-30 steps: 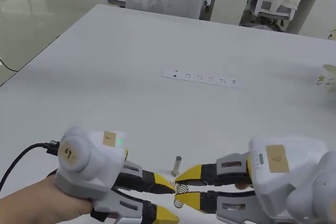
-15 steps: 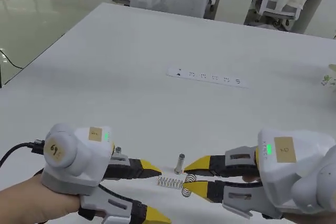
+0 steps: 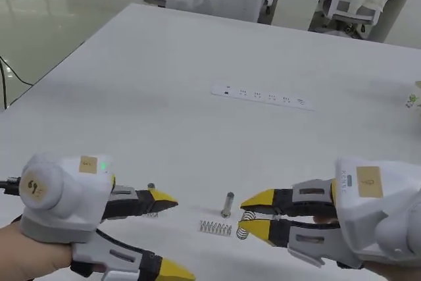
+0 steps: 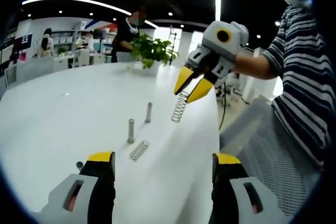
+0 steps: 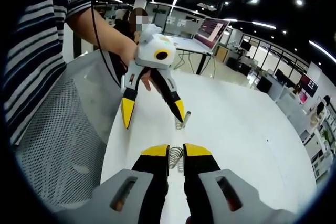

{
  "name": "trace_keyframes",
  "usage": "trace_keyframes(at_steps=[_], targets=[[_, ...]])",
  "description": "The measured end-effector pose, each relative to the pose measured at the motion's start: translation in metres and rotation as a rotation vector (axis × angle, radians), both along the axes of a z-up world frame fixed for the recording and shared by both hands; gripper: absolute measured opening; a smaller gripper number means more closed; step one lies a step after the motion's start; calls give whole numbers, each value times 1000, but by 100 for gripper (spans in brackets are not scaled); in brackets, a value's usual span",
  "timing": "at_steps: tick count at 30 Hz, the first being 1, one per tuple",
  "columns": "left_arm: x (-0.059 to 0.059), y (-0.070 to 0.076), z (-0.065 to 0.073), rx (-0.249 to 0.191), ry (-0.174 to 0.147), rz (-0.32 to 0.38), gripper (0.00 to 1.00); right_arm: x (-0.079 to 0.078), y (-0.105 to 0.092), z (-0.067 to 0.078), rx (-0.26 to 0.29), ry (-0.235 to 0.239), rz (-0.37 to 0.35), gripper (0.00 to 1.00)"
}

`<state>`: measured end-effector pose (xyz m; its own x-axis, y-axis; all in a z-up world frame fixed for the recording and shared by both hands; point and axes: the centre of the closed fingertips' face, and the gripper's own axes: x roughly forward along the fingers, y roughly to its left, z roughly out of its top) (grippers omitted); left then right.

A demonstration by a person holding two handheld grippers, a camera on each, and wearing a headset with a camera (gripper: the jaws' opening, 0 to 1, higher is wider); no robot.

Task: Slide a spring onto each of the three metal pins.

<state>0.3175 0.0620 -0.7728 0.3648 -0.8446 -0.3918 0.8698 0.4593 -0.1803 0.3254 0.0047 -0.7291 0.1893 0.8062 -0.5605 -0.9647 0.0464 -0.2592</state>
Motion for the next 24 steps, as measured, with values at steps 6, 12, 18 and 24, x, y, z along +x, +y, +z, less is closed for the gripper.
trace_keyframes(at_steps=[6,12,18,24], targets=[[1,16,5,-1,-11,48,75,3,-4,0,-3,-2,-15,7],[5,33,9,-15,-19,112,82,8,-9,0,-6,-11,-36,7],[11,50,10,-25,-33,180,95,16,-18,0,-7,-11,-71,7],[14,62,12,-44,-46,223,98,21,-24,1,-5,-12,-96,7]])
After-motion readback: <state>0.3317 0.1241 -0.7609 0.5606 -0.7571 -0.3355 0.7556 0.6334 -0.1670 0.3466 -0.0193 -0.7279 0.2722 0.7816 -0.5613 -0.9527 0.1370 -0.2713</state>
